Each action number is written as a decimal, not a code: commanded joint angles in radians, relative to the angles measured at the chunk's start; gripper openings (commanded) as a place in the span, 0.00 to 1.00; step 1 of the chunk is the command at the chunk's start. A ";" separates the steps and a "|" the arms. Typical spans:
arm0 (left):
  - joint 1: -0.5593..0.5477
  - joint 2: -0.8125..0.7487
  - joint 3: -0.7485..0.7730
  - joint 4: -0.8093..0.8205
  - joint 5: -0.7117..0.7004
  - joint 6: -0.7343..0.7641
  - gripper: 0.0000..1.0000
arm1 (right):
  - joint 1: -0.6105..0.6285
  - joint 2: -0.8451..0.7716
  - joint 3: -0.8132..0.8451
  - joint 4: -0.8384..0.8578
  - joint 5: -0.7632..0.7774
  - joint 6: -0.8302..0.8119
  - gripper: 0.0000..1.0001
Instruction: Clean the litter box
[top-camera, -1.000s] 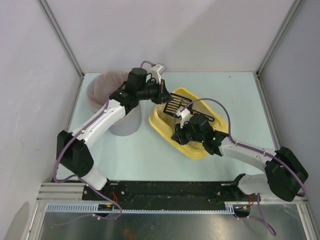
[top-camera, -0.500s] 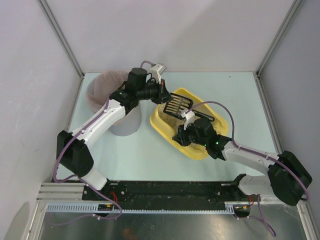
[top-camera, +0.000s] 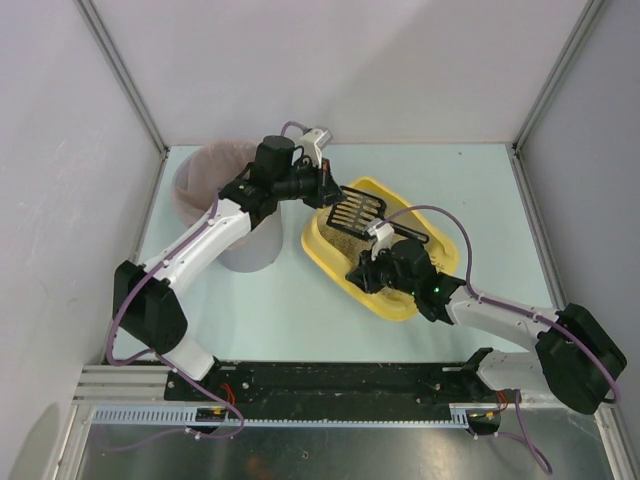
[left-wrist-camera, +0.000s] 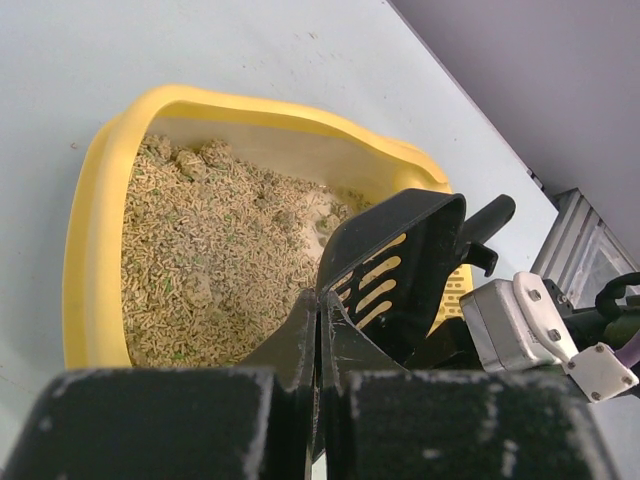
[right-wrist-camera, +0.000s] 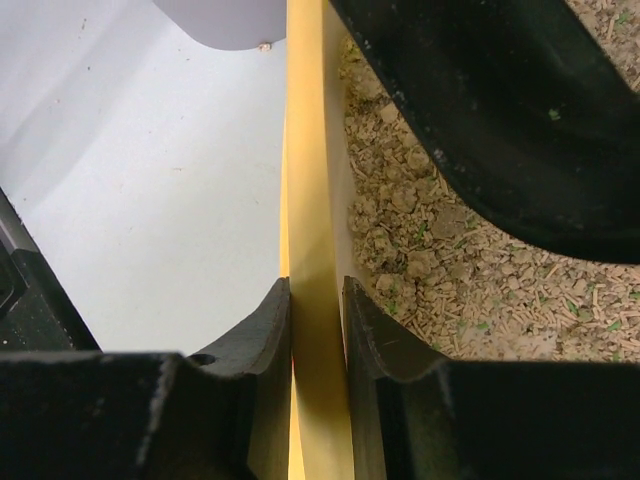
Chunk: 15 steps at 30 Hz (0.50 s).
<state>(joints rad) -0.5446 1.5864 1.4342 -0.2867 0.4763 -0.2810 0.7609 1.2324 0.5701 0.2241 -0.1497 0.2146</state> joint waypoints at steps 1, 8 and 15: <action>0.003 -0.031 -0.006 0.040 0.030 -0.011 0.00 | -0.014 0.036 -0.081 -0.204 0.142 0.089 0.00; 0.003 -0.046 -0.008 0.041 0.025 0.003 0.00 | -0.015 -0.146 -0.065 -0.221 0.144 0.095 0.23; 0.005 -0.048 -0.008 0.041 0.022 0.005 0.00 | -0.026 -0.284 -0.029 -0.278 0.111 0.091 0.65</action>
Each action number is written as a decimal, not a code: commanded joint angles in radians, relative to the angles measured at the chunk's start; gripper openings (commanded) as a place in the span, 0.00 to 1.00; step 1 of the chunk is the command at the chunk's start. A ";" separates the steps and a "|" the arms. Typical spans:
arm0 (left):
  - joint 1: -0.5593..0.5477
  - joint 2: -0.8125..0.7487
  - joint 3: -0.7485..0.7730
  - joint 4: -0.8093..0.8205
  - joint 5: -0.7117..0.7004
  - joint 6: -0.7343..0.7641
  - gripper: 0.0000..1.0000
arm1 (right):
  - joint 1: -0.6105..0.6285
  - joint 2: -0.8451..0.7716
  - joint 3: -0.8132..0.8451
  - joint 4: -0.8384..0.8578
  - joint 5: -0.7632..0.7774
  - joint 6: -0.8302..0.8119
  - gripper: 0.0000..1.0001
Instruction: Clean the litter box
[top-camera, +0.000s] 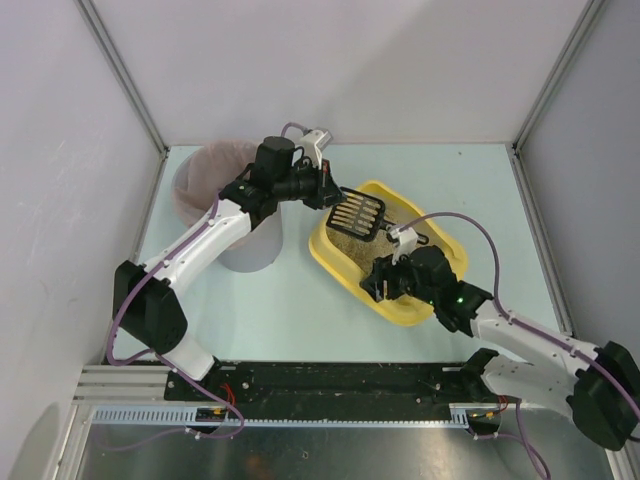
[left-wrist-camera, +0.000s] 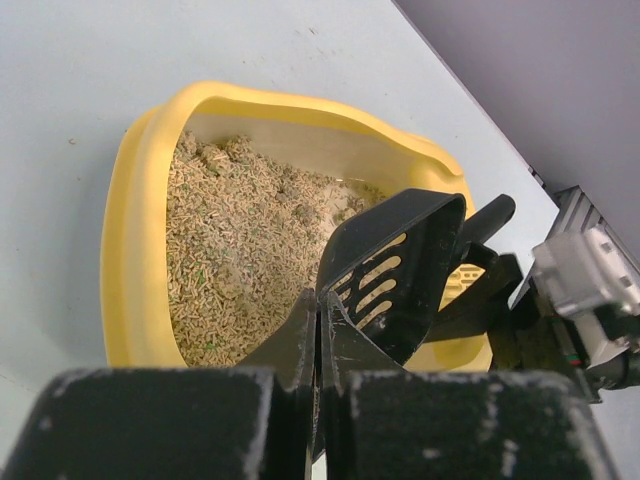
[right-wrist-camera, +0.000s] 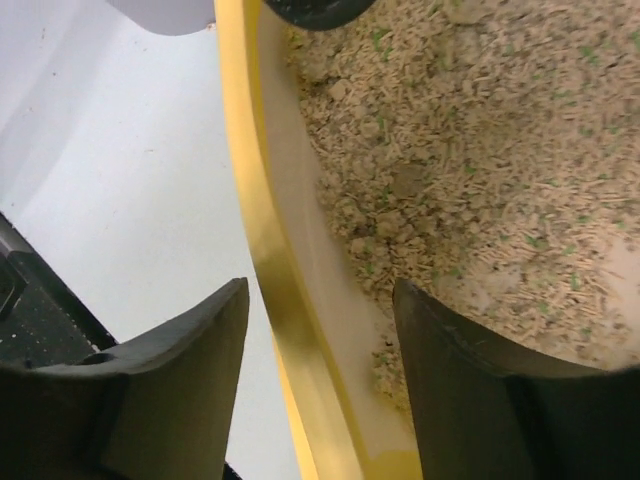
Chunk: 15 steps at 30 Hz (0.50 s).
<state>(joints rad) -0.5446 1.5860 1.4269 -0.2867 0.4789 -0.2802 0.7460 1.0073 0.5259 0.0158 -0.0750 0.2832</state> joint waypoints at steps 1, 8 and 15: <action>0.003 -0.047 0.000 0.041 0.018 0.006 0.00 | -0.014 -0.068 0.020 -0.073 0.023 0.020 0.71; 0.005 -0.069 -0.005 0.044 0.001 0.015 0.00 | -0.036 -0.162 0.060 -0.151 0.012 0.033 0.81; 0.008 -0.089 -0.016 0.061 0.017 0.010 0.00 | -0.232 -0.285 0.149 -0.223 -0.164 0.100 0.87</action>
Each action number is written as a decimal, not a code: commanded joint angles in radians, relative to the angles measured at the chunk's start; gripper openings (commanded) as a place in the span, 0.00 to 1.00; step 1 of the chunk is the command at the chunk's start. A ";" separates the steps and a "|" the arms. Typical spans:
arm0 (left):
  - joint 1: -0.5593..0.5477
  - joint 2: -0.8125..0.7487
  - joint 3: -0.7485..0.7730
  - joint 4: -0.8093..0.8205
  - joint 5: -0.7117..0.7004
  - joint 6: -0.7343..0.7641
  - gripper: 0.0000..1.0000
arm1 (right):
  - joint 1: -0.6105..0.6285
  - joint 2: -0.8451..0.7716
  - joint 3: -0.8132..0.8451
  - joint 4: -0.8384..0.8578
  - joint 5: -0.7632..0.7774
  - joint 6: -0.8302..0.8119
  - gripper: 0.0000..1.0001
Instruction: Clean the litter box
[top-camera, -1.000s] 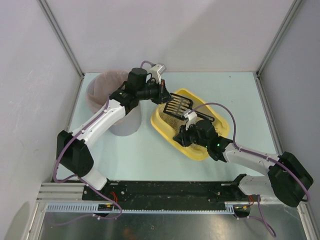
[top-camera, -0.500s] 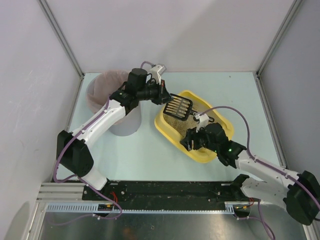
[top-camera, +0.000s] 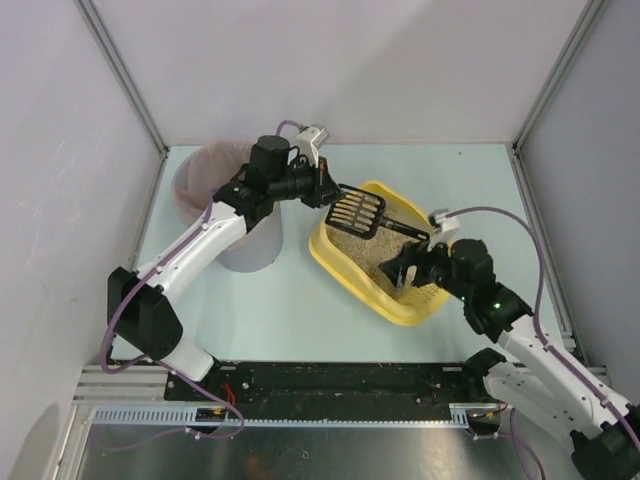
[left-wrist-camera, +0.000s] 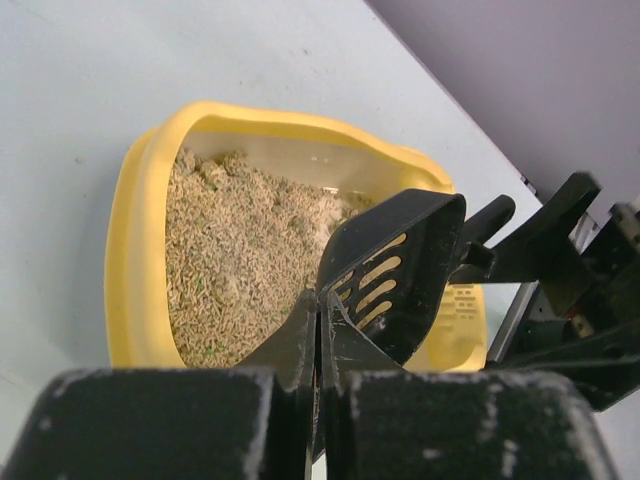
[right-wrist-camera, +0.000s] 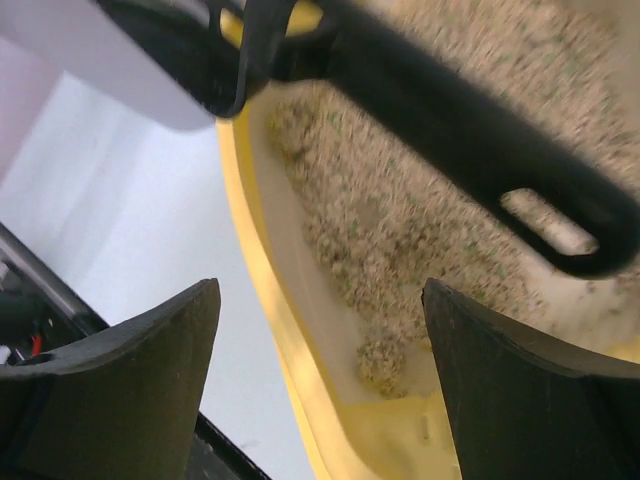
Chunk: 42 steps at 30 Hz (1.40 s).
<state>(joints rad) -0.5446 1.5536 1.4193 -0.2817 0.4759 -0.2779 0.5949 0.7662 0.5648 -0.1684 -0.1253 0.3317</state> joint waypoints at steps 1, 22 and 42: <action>0.009 -0.055 -0.008 0.058 0.026 0.006 0.00 | -0.119 -0.045 0.128 -0.055 -0.125 0.049 0.87; 0.069 -0.033 0.006 0.065 0.191 -0.086 0.00 | -0.552 -0.036 0.126 0.130 -0.672 0.111 0.85; 0.064 0.000 0.007 0.076 0.257 -0.121 0.00 | -0.495 -0.001 0.007 0.443 -0.695 0.287 0.54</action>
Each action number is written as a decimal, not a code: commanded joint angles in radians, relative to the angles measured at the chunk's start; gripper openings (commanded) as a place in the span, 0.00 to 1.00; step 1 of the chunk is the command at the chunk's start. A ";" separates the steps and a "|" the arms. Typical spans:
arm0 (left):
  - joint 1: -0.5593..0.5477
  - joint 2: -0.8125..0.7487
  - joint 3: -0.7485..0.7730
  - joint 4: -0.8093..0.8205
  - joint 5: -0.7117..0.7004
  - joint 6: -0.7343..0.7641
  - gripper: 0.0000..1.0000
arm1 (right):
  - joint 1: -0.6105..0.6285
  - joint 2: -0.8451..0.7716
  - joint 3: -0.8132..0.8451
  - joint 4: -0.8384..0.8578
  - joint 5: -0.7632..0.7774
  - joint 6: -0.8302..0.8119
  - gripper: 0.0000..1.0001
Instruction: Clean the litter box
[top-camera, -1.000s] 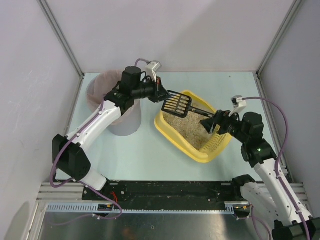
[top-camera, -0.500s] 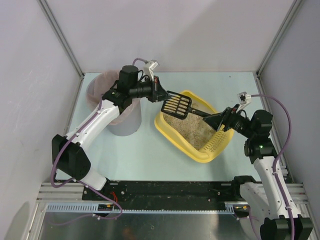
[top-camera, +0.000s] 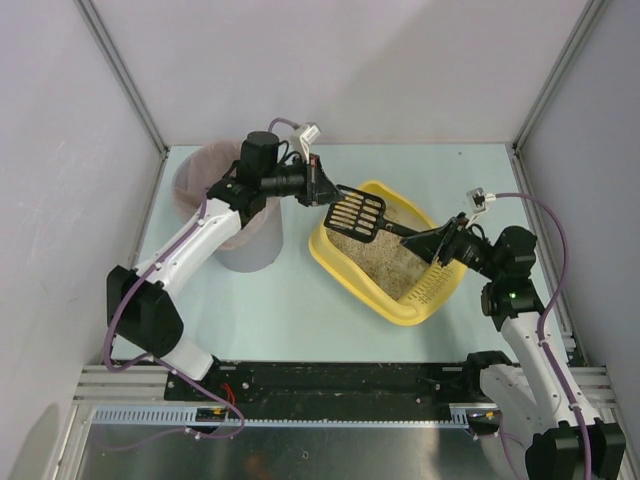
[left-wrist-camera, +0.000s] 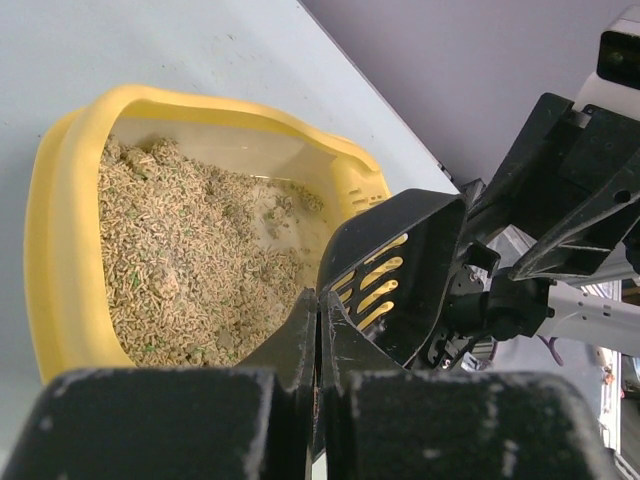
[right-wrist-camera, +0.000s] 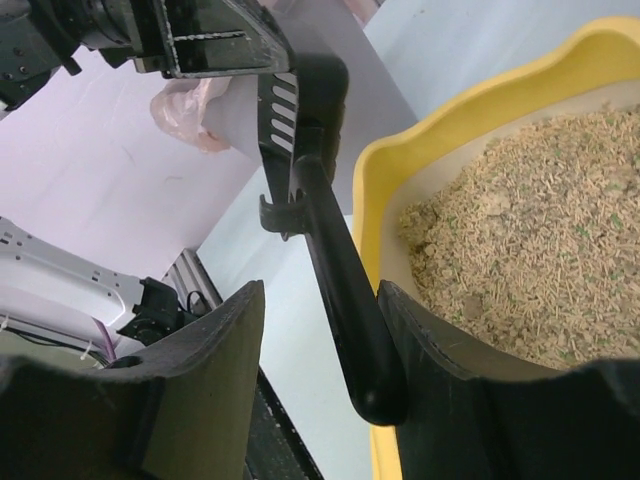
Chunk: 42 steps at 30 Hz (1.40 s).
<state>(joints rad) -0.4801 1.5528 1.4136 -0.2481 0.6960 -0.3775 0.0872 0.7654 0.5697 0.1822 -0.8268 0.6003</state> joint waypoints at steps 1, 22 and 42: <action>0.000 0.003 0.013 0.043 0.037 -0.021 0.00 | 0.011 0.000 0.001 0.097 0.012 0.018 0.55; -0.003 -0.085 0.012 0.049 -0.009 0.066 0.85 | 0.013 -0.099 0.010 -0.010 0.162 -0.017 0.00; 0.394 -0.422 -0.037 -0.260 -0.814 0.327 1.00 | 0.009 -0.002 0.389 -0.846 0.548 -0.198 0.00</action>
<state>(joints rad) -0.1024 1.1843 1.4307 -0.4046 0.2146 -0.1673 0.0948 0.7376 0.8906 -0.5140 -0.3359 0.4248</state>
